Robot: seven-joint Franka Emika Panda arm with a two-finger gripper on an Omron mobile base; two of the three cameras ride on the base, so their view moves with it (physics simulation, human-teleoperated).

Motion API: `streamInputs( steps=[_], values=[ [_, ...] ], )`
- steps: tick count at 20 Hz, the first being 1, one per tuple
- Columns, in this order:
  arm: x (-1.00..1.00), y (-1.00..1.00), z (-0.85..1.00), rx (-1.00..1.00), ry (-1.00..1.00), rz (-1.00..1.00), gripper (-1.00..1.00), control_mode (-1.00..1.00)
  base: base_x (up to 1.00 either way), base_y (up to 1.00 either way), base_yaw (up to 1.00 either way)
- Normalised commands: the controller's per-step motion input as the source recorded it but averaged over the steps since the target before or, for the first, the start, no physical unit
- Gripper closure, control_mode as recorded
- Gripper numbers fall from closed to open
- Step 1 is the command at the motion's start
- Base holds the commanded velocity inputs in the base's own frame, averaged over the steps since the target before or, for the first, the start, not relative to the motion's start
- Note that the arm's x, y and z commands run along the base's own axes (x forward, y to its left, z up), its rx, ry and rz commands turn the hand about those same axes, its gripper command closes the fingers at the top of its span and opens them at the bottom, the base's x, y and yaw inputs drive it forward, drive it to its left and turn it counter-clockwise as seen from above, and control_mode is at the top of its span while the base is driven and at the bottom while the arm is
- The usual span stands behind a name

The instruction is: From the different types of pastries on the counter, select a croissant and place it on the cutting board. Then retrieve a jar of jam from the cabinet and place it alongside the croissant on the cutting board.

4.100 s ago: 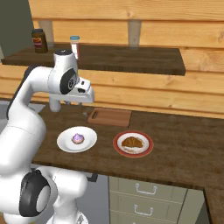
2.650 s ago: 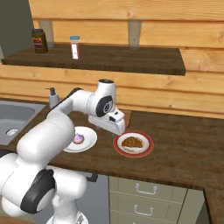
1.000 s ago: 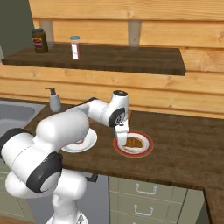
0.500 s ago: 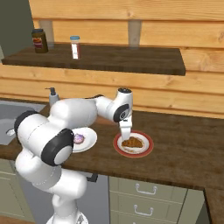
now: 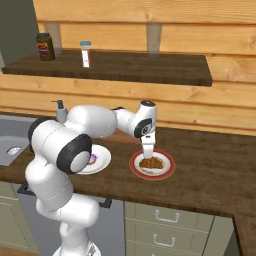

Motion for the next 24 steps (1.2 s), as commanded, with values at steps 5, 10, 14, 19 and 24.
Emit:
streamInputs(
  steps=[5,10,14,19,24],
  values=[
    [0.09,-0.06,-0.16,0.00,0.00,-0.02,-1.00,-1.00,0.00,0.00,0.00],
    [-0.06,-0.08,-0.04,0.00,0.02,0.00,-1.00,-1.00,0.00,0.00,0.00],
    [0.00,0.00,-0.26,0.00,0.00,0.00,-1.00,-1.00,0.00,0.00,0.00],
    [0.00,0.00,-0.50,0.00,0.00,-0.02,-1.00,-1.00,0.00,0.00,0.00],
    [0.00,0.00,-0.46,0.00,0.02,-0.03,-1.00,-1.00,0.00,0.00,0.00]
  ],
)
